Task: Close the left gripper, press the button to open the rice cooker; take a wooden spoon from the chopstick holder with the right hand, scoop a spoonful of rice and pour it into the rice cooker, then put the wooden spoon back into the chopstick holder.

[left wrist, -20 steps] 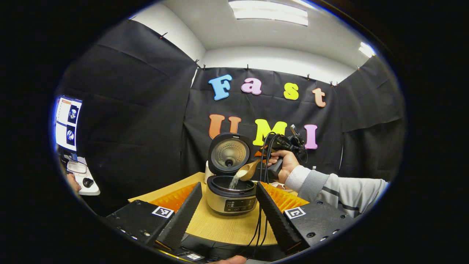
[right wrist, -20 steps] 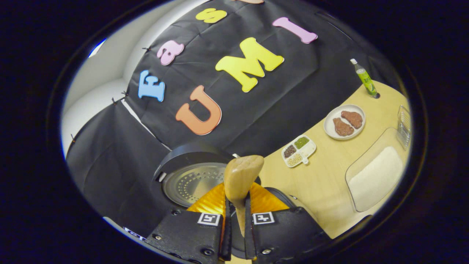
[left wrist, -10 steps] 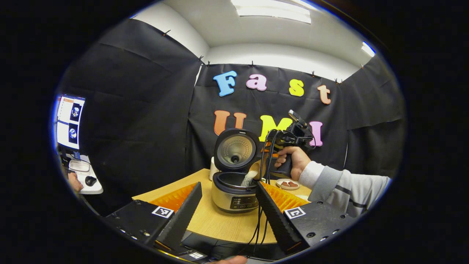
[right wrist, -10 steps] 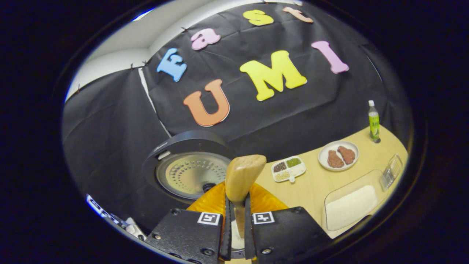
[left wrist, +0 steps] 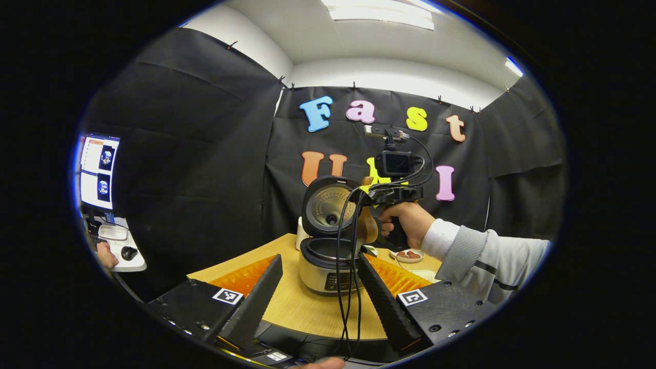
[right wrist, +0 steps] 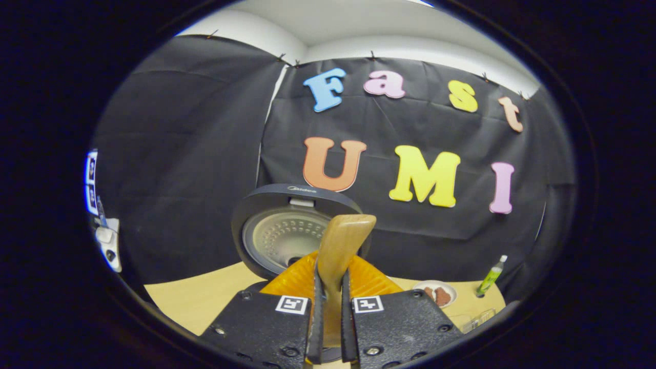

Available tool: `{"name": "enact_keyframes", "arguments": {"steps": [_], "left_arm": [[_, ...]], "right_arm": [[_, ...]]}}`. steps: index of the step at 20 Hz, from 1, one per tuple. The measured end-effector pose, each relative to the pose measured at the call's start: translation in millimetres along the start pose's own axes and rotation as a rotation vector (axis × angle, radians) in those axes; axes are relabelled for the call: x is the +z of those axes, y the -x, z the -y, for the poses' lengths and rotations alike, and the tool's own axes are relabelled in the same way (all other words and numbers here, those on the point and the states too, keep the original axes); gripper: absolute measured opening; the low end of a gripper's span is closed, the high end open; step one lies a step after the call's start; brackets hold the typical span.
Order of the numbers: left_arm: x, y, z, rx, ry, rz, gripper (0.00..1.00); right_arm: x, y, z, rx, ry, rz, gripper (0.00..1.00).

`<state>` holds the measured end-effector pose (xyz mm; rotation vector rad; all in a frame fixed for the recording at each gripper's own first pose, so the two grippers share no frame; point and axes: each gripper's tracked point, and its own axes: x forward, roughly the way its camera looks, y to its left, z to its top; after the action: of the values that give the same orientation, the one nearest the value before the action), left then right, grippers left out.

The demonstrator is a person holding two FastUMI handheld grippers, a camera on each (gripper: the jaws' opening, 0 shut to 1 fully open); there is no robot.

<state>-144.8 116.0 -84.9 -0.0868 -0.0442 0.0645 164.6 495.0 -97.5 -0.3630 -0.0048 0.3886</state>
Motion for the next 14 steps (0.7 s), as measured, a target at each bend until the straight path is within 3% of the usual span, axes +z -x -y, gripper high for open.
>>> {"name": "enact_keyframes", "arguments": {"steps": [7, 14], "left_arm": [[1, 0, 4, -0.011, -0.01, 0.012, 0.94], [4, 0, 8, -0.026, 0.004, 0.029, 0.94]], "right_arm": [[8, 12, 2, -0.04, 0.075, 0.02, 0.19], [7, 18, 72, -0.105, 0.055, 0.018, 0.17]]}}
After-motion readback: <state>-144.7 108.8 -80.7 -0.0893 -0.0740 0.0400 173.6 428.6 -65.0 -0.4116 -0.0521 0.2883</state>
